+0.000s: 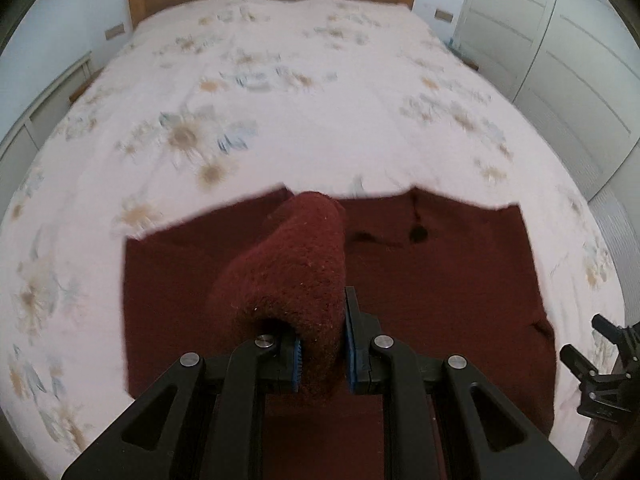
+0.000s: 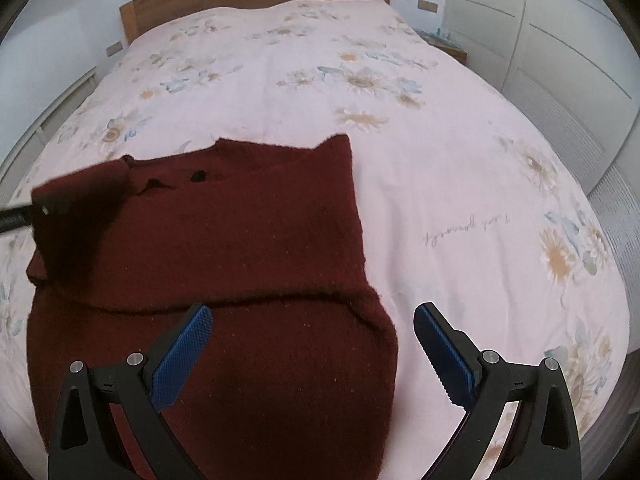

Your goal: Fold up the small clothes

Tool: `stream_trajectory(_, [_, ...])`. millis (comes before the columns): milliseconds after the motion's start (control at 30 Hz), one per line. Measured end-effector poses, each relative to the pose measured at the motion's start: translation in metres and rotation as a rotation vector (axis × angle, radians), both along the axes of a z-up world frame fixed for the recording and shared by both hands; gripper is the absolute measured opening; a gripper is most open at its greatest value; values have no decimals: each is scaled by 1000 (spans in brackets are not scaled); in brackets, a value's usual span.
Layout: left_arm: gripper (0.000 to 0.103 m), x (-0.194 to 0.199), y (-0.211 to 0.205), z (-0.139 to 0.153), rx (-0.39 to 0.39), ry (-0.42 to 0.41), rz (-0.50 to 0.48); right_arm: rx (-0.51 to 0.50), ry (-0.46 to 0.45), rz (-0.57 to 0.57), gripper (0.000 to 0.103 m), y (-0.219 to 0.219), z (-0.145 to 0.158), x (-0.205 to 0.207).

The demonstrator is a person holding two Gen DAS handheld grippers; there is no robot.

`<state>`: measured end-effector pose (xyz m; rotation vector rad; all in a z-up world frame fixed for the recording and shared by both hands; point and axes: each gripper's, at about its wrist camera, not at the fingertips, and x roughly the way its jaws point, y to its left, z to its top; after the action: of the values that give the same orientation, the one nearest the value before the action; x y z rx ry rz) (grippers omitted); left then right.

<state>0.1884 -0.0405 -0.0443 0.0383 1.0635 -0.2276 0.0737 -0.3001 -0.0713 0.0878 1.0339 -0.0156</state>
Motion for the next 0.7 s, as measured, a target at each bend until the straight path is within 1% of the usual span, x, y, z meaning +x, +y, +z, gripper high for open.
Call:
stream_trajectory(33, [13, -2, -4, -5, 9, 8, -2, 5, 7, -1, 101, 0, -3, -1])
stream_trajectory(133, [14, 2, -12, -34, 44, 55, -7, 9, 18, 4, 101, 0, -8, -2])
stream_trajectory(233, [17, 6, -13, -58, 87, 101, 3, 12, 22, 10, 101, 2, -11, -4])
stream_trajectory(333, [18, 3, -11, -70, 84, 143, 10, 15, 20, 12, 101, 2, -12, -5])
stream_trajectory(367, [19, 4, -11, -77, 84, 173, 13, 17, 18, 13, 101, 2, -12, -6])
stream_trajectory(433, [23, 6, -10, -84, 83, 197, 20, 19, 18, 16, 101, 3, -13, -8])
stream_trajectory(500, [31, 6, -8, -84, 75, 201, 31, 18, 19, 21, 101, 4, -13, -9])
stream_trajectory(533, [33, 6, -7, -84, 72, 205, 36, 18, 19, 21, 101, 4, -13, -9])
stream_trajectory(600, [44, 7, -5, -82, 57, 217, 35, 21, 18, 20, 101, 4, -13, -10])
stream_trajectory(633, [47, 7, -5, -81, 51, 221, 29, 25, 16, 18, 101, 3, -12, -11])
stream_trajectory(700, [69, 6, -3, -78, 36, 229, 24, 31, 12, 12, 101, 2, -11, -12])
